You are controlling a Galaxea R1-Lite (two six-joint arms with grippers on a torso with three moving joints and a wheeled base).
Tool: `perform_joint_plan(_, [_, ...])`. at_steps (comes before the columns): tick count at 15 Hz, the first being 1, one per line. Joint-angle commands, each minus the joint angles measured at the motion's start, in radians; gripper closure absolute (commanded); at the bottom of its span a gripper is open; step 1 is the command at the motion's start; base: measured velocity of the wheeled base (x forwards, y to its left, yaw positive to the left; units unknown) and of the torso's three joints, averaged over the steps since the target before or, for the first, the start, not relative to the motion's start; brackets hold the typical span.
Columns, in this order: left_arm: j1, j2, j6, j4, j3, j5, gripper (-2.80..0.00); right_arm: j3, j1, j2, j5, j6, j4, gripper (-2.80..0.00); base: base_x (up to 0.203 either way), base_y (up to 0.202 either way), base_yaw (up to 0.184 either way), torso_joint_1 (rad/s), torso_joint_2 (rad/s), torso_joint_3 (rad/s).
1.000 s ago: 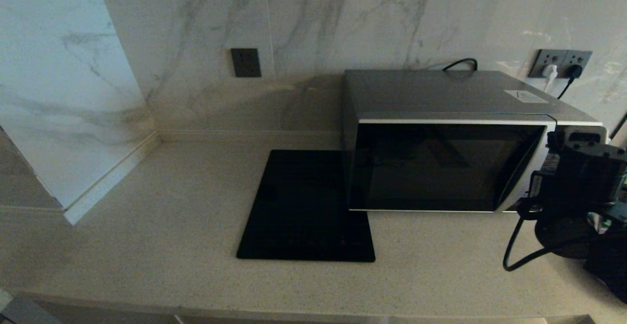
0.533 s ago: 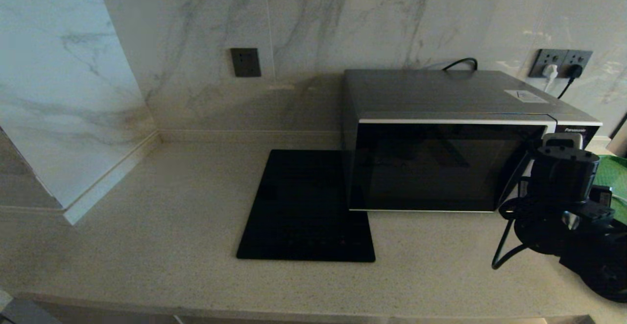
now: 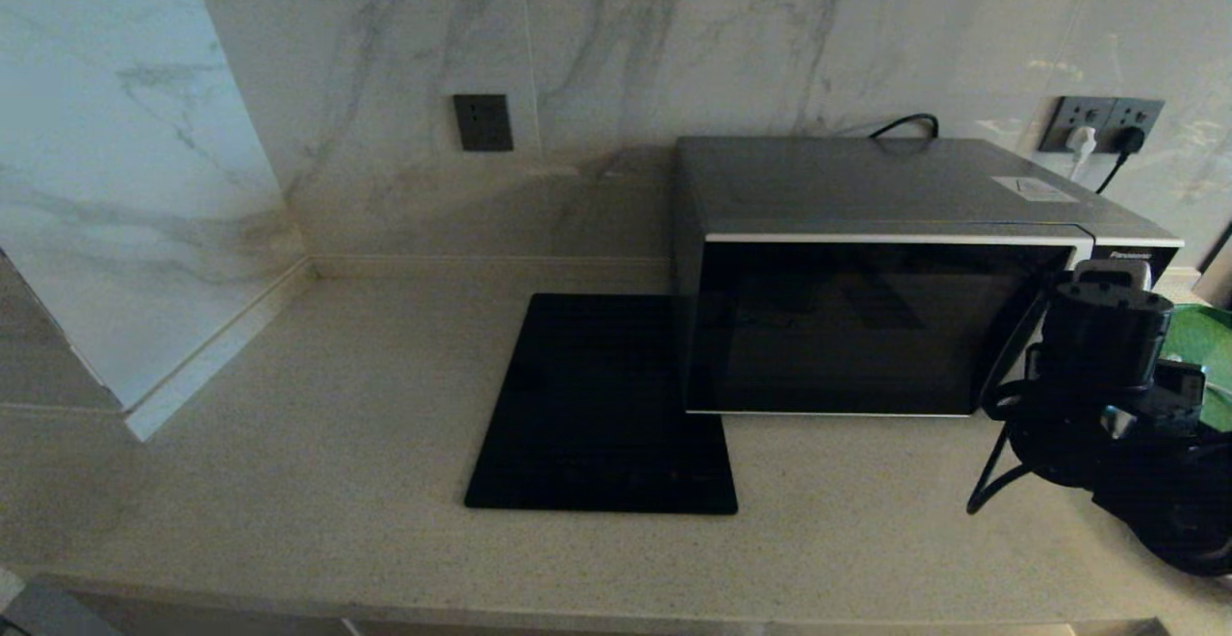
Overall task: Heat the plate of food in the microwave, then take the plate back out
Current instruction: Open the microwave oven
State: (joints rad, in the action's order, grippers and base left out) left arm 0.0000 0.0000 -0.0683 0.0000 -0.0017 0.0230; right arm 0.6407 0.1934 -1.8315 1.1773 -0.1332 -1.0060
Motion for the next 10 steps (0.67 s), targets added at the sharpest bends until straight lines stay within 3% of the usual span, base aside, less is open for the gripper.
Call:
perform_joint_plan(1, [0.000,0.000,-0.001,0.000,0.000,0.000,0.00,0.017,-0.009,-0.024,0.019,0.003,-0.006,-2.80,0.000,0.000,0.000,0.000,0.00,0.000])
perform_joint_plan(6, [0.000,0.000,-0.001,0.000,0.000,0.000,0.00,0.036,-0.005,-0.094,0.010,0.068,-0.006,-2.80,0.000,0.000,0.000,0.000,0.00,0.000])
perform_joint_plan(10, [0.000,0.000,0.000,0.000,0.000,0.000,0.00,0.036,0.060,-0.112,-0.088,0.150,-0.005,-2.80,0.000,0.000,0.000,0.000,0.00,0.000])
